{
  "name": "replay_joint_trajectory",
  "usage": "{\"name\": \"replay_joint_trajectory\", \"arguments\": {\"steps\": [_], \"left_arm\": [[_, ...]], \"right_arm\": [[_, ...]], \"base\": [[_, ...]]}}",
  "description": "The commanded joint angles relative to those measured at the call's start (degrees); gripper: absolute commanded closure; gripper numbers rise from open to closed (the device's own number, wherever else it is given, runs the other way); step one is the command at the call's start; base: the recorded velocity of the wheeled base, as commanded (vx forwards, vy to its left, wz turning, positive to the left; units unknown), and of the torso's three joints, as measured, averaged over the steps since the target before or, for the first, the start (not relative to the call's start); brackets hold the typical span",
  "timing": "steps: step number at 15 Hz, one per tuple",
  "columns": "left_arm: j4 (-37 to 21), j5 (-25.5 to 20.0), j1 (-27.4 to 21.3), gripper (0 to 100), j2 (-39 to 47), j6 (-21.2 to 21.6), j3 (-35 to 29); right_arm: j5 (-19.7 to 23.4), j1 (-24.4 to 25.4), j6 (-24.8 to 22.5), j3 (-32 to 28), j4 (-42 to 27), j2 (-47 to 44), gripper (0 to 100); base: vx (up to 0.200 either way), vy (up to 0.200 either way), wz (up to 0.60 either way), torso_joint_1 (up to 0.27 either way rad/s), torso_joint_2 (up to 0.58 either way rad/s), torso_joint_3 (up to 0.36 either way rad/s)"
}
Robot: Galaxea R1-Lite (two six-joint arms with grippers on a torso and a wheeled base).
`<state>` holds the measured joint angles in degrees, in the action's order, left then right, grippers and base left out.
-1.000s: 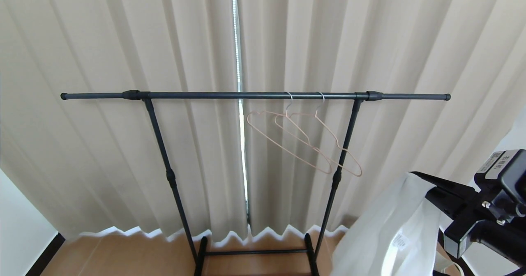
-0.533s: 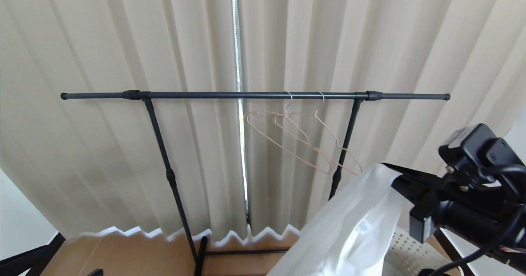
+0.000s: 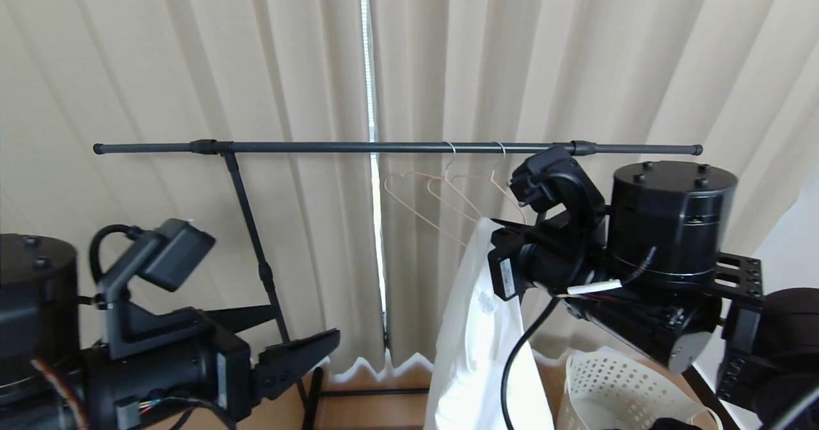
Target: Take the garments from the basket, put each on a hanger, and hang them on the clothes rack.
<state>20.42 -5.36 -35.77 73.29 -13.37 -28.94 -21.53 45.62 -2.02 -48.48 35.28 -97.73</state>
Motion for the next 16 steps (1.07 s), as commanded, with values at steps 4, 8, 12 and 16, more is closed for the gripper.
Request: {"name": "replay_joint_trajectory", "arguments": {"steps": [4, 8, 12, 16], "left_arm": [[14.2, -0.2, -3.4, 0, 16.1, -0.4, 2.0], [15.8, 0.3, -3.4, 0, 20.7, -1.0, 0.1], [18.5, 1.1, -3.4, 0, 24.4, -2.5, -0.5], [22.9, 12.8, -5.5, 0, 32.2, -3.2, -2.3]], "right_arm": [[-2.8, 3.4, 4.7, -5.6, 0.0, -8.0, 100], [-6.6, 5.4, 8.2, -8.0, 0.2, -9.7, 100], [-7.6, 8.2, 9.9, -8.6, 0.3, -9.1, 100], [-9.6, 10.9, 10.0, -8.5, 0.4, -7.8, 100]], "base": [[0.0, 0.0, 0.0, 0.0, 0.0, 0.0], [0.0, 0.0, 0.0, 0.0, 0.0, 0.0], [0.0, 0.0, 0.0, 0.0, 0.0, 0.0], [0.0, 0.0, 0.0, 0.0, 0.0, 0.0]]}}
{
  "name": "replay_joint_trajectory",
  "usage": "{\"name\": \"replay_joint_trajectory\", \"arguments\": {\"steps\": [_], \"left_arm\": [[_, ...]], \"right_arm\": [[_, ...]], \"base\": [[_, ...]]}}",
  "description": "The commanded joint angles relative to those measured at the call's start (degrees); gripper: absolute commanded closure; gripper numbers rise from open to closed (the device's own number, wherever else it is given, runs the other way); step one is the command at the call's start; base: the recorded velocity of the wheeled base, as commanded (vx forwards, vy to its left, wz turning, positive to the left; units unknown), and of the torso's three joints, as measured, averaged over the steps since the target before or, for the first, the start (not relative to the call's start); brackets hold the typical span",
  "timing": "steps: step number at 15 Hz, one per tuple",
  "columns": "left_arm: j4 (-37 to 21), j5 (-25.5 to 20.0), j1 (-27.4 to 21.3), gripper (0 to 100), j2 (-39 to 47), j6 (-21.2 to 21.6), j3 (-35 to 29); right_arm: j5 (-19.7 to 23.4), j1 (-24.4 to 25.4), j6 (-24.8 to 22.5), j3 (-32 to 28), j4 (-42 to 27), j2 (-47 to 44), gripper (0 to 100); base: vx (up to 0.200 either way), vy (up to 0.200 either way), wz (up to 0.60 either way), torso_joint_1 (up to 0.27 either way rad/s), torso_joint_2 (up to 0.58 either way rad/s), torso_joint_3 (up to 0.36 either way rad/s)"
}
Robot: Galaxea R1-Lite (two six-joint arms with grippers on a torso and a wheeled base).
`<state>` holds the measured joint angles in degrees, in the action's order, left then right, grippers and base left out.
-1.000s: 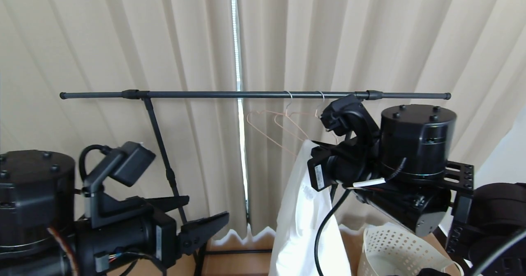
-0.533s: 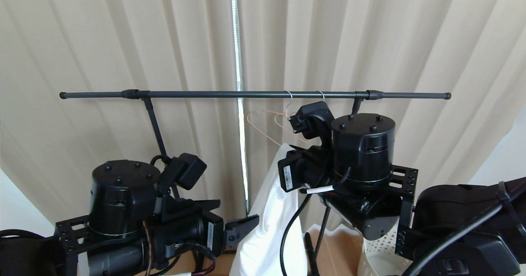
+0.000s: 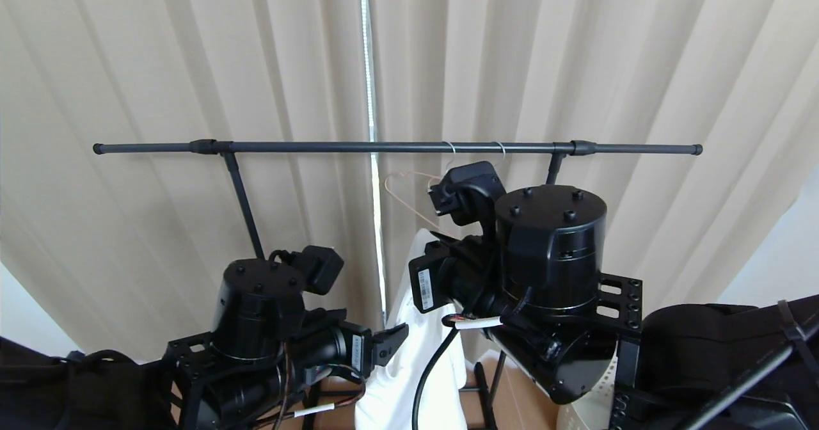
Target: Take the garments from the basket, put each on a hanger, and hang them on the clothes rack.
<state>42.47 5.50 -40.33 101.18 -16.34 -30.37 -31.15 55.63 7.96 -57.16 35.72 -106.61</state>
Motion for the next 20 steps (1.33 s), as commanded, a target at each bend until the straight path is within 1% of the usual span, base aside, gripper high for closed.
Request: {"name": "replay_joint_trajectory", "arguments": {"steps": [1, 2, 3, 4, 5, 8, 11, 13, 15, 16, 19, 20], "left_arm": [[1.4, 3.1, -1.2, 0, 5.1, -0.4, -1.1], [2.3, 4.8, -1.3, 0, 6.5, -0.6, -1.6], [2.4, 5.1, -1.2, 0, 6.7, -0.7, -2.0], [2.4, 5.1, -1.2, 0, 6.7, -0.7, -2.0], [2.5, 7.1, -1.2, 0, 6.7, -0.7, -2.1], [2.5, 9.8, -1.2, 0, 6.9, -0.5, -2.0], [2.6, 9.9, -1.0, 0, 7.7, -0.5, -2.2], [2.5, 11.1, -0.9, 0, 8.2, -0.3, -2.2], [2.6, 11.3, -0.9, 0, 8.1, -0.3, -2.2], [2.6, 11.5, -1.0, 100, 7.8, -0.2, -2.1], [2.6, 11.5, -1.2, 100, 5.5, 0.1, -1.9], [2.6, 11.5, -1.2, 100, 3.8, 0.9, -1.8]], "right_arm": [[-0.4, 1.2, 0.0, 0.2, 0.0, 1.3, 100], [-1.8, 1.2, -0.1, 0.4, 0.0, 2.0, 100], [-2.2, 1.2, -0.1, 1.0, 0.0, 2.9, 100], [-2.2, 1.2, -0.1, 1.0, 0.0, 2.9, 100], [-2.3, 1.2, -0.1, 2.8, -0.4, 6.1, 100], [-2.3, 0.7, -0.4, 4.8, -0.7, 9.8, 100], [-2.3, 0.2, -0.6, 5.6, -0.7, 11.3, 100], [-2.3, -1.3, -1.0, 5.7, -0.7, 11.3, 100], [-2.3, -2.0, -1.7, 5.7, -0.6, 11.2, 100], [-2.3, -3.0, -1.9, 5.7, -0.6, 10.7, 100], [-2.3, -6.1, -4.3, 5.8, -0.2, 9.0, 100], [-2.3, -8.4, -5.9, 5.9, -0.2, 8.2, 100]], "base": [[0.0, 0.0, 0.0, 0.0, 0.0, 0.0], [0.0, 0.0, 0.0, 0.0, 0.0, 0.0], [0.0, 0.0, 0.0, 0.0, 0.0, 0.0], [0.0, 0.0, 0.0, 0.0, 0.0, 0.0], [0.0, 0.0, 0.0, 0.0, 0.0, 0.0], [0.0, 0.0, 0.0, 0.0, 0.0, 0.0], [0.0, 0.0, 0.0, 0.0, 0.0, 0.0], [0.0, 0.0, 0.0, 0.0, 0.0, 0.0], [0.0, 0.0, 0.0, 0.0, 0.0, 0.0], [0.0, 0.0, 0.0, 0.0, 0.0, 0.0], [0.0, 0.0, 0.0, 0.0, 0.0, 0.0], [0.0, 0.0, 0.0, 0.0, 0.0, 0.0]]}}
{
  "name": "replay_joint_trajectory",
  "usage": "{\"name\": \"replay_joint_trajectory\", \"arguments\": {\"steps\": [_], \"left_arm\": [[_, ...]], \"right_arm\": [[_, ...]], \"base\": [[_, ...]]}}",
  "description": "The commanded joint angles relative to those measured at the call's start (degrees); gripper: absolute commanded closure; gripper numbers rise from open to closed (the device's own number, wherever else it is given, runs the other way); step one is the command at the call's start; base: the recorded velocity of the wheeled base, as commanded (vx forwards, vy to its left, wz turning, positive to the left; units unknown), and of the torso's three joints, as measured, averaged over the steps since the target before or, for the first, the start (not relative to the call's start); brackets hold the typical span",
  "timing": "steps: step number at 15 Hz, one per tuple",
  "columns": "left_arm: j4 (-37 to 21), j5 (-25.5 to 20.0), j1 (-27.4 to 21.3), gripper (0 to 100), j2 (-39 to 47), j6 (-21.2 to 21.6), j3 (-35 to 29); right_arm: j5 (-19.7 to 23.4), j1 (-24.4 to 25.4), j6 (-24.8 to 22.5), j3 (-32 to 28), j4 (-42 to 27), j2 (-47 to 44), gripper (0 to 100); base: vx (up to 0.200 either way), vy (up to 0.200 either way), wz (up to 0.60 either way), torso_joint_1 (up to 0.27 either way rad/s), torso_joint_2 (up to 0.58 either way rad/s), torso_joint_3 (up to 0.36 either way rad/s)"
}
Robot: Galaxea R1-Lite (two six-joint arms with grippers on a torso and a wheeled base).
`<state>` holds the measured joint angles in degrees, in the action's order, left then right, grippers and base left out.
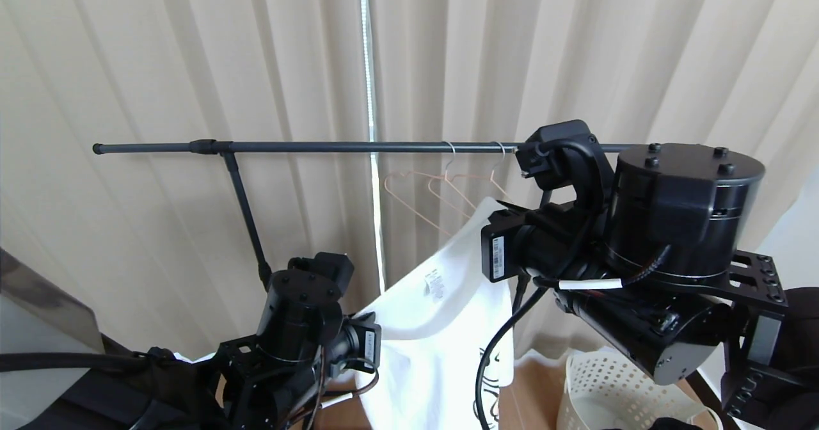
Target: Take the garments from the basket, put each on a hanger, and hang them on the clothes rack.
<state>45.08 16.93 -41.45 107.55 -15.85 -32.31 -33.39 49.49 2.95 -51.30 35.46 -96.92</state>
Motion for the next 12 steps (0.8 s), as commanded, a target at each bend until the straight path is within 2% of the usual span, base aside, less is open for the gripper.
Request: {"name": "replay_joint_trajectory", "arguments": {"steps": [1, 3, 4, 6, 12], "left_arm": [[-0.1, 0.0, 0.1, 100, -4.0, 0.8, 0.3], [-0.3, 0.0, 0.1, 100, -5.2, 1.3, 0.4], [-0.5, 0.0, 0.3, 100, -7.5, 2.9, 0.5], [-0.5, 0.0, 1.0, 100, -8.8, 4.2, 1.2], [-0.3, 0.0, 1.9, 100, -11.0, 6.4, 2.4]], "right_arm": [[0.0, -3.8, -2.2, 0.2, 0.0, -2.0, 100], [0.1, -5.2, -4.1, 0.5, 0.1, -2.8, 100], [0.1, -6.4, -7.8, 2.3, 0.3, -3.7, 100], [0.1, -7.0, -11.3, 4.2, 0.3, -4.5, 100], [-0.3, -6.8, -16.0, 7.4, 0.3, -7.4, 100]], "base": [[0.0, 0.0, 0.0, 0.0, 0.0, 0.0], [0.0, 0.0, 0.0, 0.0, 0.0, 0.0], [0.0, 0.0, 0.0, 0.0, 0.0, 0.0], [0.0, 0.0, 0.0, 0.0, 0.0, 0.0], [0.0, 0.0, 0.0, 0.0, 0.0, 0.0]]}}
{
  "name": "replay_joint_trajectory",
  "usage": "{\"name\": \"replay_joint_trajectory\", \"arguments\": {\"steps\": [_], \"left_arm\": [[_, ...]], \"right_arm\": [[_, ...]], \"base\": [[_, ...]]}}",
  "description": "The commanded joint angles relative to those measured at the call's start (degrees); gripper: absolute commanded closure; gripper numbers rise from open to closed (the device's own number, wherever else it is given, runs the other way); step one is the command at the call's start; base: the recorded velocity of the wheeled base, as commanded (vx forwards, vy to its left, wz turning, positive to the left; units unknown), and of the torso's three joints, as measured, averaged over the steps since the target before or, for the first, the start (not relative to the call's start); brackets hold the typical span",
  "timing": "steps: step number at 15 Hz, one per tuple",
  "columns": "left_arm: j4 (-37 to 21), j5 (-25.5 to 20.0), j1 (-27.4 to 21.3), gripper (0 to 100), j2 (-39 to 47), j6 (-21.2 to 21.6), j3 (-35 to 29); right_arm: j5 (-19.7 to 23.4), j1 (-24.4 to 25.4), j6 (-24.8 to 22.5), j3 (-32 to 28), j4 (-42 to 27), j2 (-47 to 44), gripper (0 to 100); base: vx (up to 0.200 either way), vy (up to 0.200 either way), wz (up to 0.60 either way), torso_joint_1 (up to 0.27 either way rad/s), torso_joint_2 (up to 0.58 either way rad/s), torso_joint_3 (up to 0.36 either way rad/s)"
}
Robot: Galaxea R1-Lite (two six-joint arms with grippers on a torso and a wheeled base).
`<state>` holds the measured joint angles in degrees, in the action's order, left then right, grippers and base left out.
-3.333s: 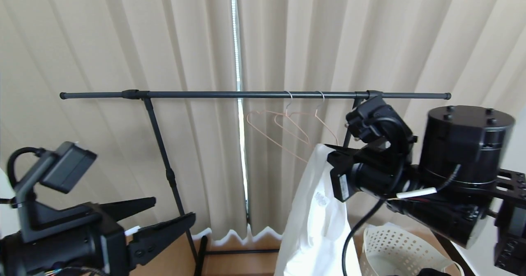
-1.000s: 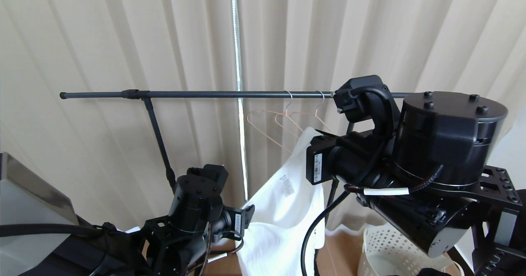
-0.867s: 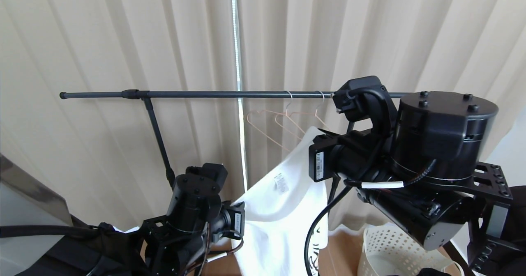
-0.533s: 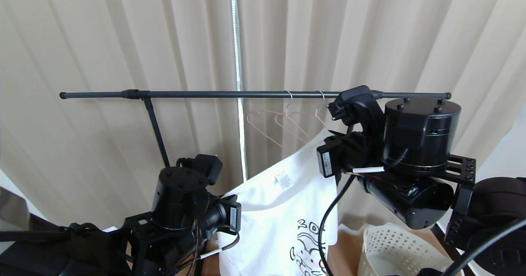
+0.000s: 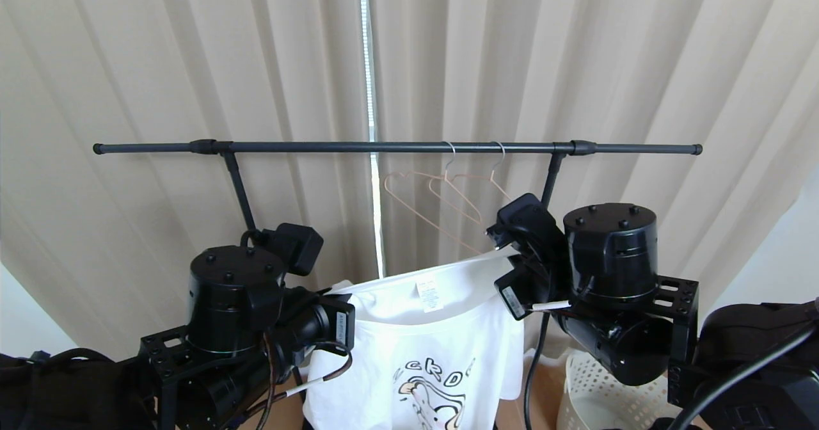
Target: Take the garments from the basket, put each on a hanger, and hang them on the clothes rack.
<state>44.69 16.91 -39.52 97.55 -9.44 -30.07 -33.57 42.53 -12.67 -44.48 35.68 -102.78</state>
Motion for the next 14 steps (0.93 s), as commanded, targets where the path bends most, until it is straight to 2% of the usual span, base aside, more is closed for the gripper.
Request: {"name": "replay_joint_trajectory", "arguments": {"steps": [1, 9, 11, 13, 14], "left_arm": [[0.0, 0.1, 0.0, 100, -1.0, 0.6, 0.4], [0.0, 0.1, 0.0, 100, -0.8, 1.3, 0.8], [0.0, 0.1, 0.3, 100, -0.9, 1.3, 0.5], [-0.8, 0.0, 2.3, 100, -0.5, 4.2, -3.1], [-2.6, -0.1, 3.5, 100, 0.5, 8.6, -5.6]], "right_arm": [[-0.2, 0.2, -0.5, 0.5, 0.1, -1.9, 100], [0.0, 0.2, -1.7, -1.0, -0.4, -1.4, 100], [-2.1, 0.1, -3.6, 0.5, -0.6, 0.9, 100], [-2.8, 0.2, -6.5, 2.4, -0.7, 3.6, 100], [-2.7, 0.2, -8.6, 3.7, -0.9, 5.2, 100]], "base": [[0.0, 0.0, 0.0, 0.0, 0.0, 0.0], [0.0, 0.0, 0.0, 0.0, 0.0, 0.0], [0.0, 0.0, 0.0, 0.0, 0.0, 0.0], [0.0, 0.0, 0.0, 0.0, 0.0, 0.0], [0.0, 0.0, 0.0, 0.0, 0.0, 0.0]]}}
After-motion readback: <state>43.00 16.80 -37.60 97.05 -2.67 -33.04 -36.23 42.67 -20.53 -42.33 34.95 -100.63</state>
